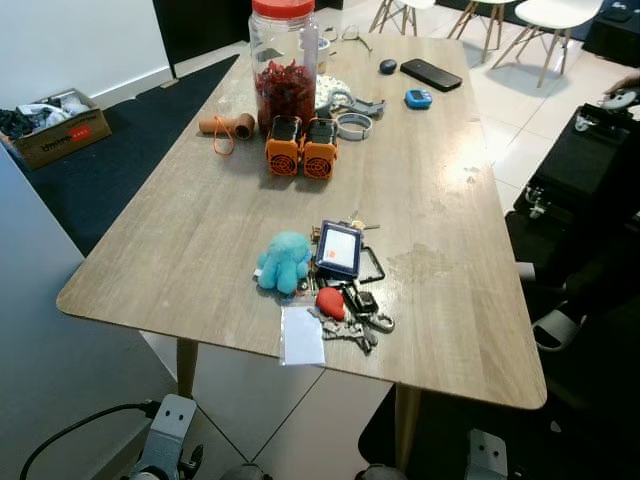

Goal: Hang keys on a hook

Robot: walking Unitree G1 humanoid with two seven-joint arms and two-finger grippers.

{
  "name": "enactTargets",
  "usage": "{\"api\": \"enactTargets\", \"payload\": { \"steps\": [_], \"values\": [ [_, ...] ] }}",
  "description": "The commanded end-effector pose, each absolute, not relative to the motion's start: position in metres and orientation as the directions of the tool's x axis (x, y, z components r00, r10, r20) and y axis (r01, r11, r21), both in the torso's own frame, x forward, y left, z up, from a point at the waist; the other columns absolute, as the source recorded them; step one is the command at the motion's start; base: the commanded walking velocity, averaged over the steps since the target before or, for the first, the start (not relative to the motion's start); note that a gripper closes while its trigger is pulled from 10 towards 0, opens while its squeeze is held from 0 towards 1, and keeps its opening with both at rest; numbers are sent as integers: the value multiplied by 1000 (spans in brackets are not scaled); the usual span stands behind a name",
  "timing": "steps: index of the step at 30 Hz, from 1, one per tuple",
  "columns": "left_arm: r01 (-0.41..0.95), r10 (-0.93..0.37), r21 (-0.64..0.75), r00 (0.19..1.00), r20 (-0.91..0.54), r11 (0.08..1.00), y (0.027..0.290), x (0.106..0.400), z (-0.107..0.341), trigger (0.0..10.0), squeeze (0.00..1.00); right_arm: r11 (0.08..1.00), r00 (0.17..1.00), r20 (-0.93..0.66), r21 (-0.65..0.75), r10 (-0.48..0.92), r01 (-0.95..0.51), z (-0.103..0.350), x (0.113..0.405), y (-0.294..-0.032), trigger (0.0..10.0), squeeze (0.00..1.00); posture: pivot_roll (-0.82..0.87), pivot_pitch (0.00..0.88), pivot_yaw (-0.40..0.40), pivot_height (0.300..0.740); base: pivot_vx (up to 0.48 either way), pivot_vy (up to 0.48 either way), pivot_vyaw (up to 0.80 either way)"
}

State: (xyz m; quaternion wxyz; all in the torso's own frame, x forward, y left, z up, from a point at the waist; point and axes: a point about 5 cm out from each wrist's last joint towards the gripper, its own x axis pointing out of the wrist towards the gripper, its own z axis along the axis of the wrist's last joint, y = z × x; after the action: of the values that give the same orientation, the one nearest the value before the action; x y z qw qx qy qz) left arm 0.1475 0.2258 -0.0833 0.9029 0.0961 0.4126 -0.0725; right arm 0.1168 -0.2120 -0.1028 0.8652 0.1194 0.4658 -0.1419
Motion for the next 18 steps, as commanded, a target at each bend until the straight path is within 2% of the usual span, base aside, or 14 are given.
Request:
{"api": "enactTargets", "payload": {
  "steps": [1,18],
  "values": [
    [205,-65,89,641,-765,975,220,142,-87,10000,8,924,512,-848,77,-136,374,-105,112,-211,10000,0,58,88,-2,740,-259,0,0],
    [220,-75,90,642,-763,971,220,141,-86,10000,8,925,536,-833,87,-136,370,-103,119,-208,10000,0,57,78,-3,740,-271,0,0]
  ]
}}
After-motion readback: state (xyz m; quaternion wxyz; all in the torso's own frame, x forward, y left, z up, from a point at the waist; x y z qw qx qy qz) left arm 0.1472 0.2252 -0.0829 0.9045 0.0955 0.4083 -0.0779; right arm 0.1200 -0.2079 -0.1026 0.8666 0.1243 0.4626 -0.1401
